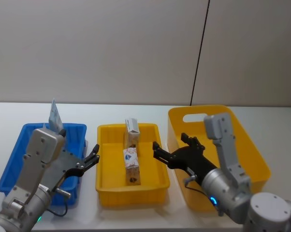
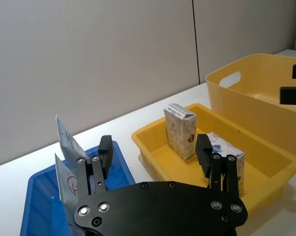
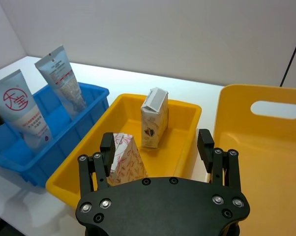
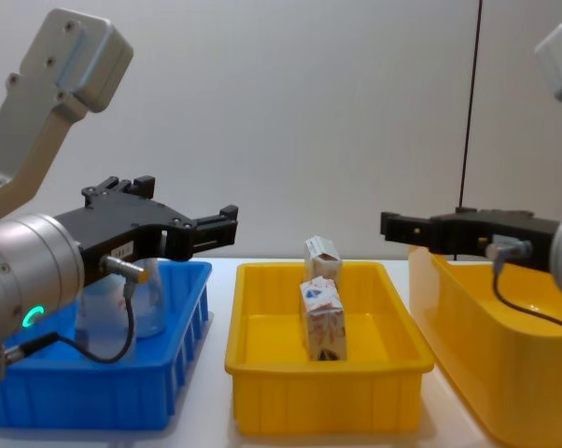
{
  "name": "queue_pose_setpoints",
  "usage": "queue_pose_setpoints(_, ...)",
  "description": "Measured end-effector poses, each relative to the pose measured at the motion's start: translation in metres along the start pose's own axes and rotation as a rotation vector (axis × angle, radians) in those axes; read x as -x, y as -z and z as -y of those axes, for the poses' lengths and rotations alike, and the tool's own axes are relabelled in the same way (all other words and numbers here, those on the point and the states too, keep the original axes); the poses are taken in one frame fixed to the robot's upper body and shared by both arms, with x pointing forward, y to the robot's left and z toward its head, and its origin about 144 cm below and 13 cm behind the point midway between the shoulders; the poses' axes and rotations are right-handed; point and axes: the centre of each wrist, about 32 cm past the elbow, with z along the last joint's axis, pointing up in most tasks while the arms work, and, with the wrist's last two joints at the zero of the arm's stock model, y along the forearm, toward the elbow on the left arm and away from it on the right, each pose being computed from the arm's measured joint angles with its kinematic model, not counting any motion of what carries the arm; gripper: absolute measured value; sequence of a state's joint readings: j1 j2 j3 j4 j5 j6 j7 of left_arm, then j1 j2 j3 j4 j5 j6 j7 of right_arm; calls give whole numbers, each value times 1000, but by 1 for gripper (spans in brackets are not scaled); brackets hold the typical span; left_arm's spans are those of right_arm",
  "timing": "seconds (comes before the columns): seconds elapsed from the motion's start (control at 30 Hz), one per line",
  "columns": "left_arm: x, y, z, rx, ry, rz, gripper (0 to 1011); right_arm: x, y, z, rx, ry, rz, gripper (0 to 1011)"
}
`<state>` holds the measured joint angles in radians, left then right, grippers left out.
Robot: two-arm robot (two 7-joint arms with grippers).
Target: Bimanual collaborative sorting of washing and personal care products
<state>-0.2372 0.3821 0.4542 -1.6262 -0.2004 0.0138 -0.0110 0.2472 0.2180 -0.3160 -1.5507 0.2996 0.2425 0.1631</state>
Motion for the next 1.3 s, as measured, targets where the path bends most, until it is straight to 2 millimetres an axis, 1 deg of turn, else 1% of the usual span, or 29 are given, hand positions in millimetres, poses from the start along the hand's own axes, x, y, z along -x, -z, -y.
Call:
queue_pose_setpoints(0.17,0,0,0,0,0,0,1001,8,-2,-13,36,19,-22,1004)
queue_pose_setpoints(0.2,0,0,0,0,0,0,1001,8,-2,-13,36,19,-22,1004)
queue_pose_setpoints(0.43,0,0,0,0,0,0,1001,19,-5,-33,83,39,-62,1004)
queue_pose_setpoints(0.93,0,0,0,0,0,0,1001,37,-12,-73,168,24,-122,1004)
queue_pose_setpoints(1.3,0,0,0,0,0,0,1001,47,-22,-93,242,2,-146,1004)
